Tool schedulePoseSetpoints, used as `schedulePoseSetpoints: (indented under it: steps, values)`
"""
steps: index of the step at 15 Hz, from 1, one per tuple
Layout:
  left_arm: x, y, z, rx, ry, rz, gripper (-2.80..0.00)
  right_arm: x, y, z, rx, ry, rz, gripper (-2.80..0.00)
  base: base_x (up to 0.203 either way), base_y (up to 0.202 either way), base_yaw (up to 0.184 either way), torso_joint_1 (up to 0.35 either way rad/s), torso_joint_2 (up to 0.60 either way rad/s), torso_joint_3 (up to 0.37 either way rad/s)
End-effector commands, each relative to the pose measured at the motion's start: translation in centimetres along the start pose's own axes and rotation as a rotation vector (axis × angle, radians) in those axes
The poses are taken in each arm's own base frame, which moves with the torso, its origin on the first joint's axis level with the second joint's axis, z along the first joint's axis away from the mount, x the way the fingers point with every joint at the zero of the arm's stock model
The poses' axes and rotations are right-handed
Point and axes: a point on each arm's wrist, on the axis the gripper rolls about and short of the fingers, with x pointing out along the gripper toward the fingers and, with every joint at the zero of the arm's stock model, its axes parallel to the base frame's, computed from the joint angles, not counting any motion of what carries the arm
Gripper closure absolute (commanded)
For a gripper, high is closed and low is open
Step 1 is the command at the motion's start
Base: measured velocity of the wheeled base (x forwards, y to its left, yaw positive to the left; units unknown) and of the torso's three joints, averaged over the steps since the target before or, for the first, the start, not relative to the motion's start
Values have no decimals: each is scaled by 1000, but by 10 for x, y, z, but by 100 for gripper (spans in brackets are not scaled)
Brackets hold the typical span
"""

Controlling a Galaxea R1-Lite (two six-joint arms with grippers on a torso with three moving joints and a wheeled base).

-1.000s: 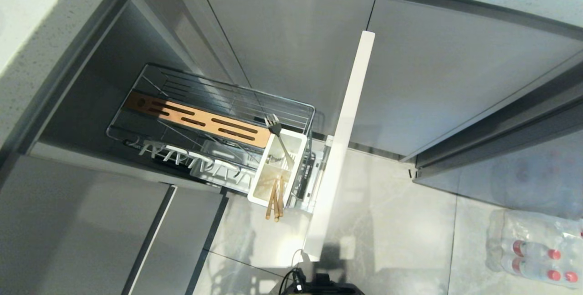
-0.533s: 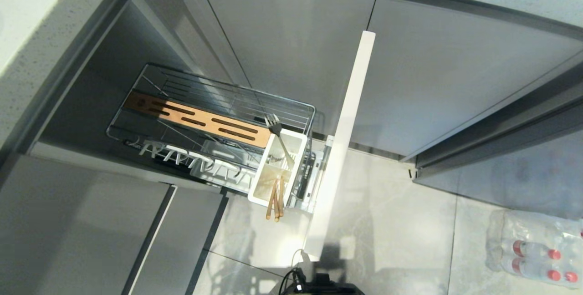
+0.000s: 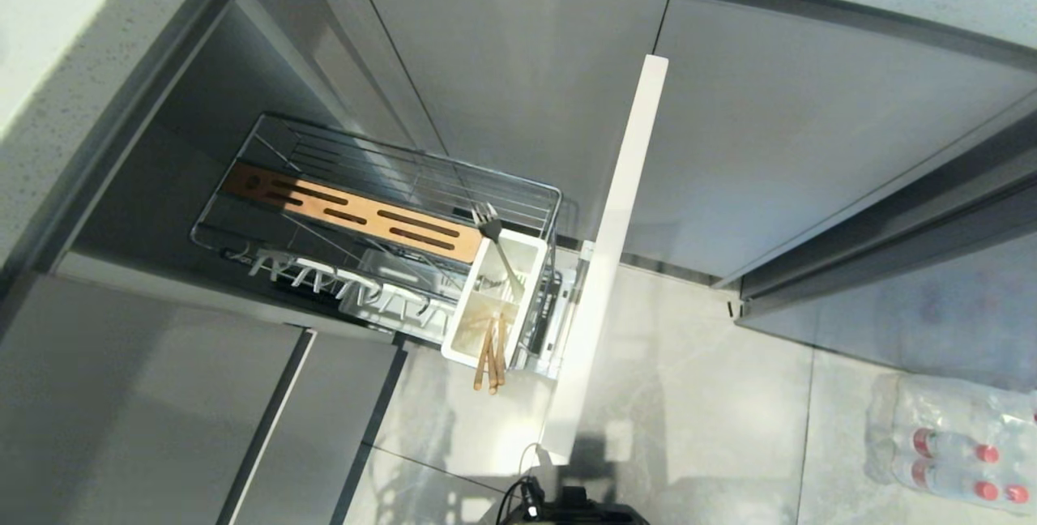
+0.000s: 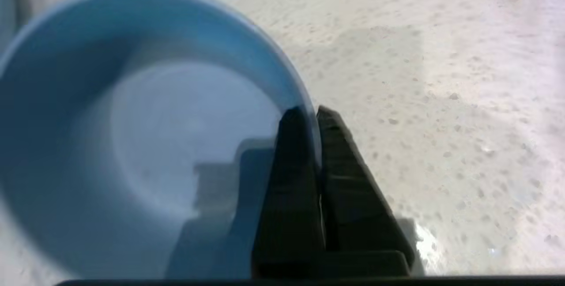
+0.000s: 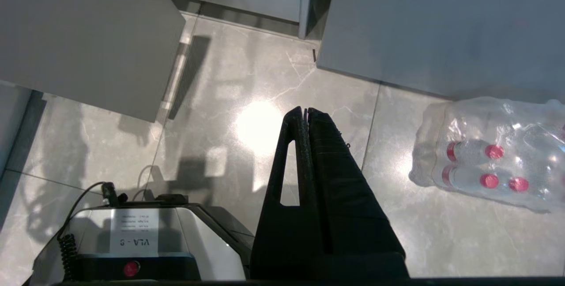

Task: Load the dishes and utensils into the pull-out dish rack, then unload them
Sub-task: Pick up the bowl and place it in the cupboard

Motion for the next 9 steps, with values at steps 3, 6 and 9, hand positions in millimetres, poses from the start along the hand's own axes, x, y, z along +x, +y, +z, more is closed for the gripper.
schedulePoseSetpoints:
  steps: [3,6,9]
  values:
    - [-8,-1,-1,-3,10,-11,0,0,0,0,0,0,1,0,0,0,0,0,0,0]
    - [-15,-3,2,-23,2,-43,0,0,0,0,0,0,1,0,0,0,0,0,0,0]
    - [-32,-6,12,-24,-44,-59,0,0,0,0,0,0,1,0,0,0,0,0,0,0]
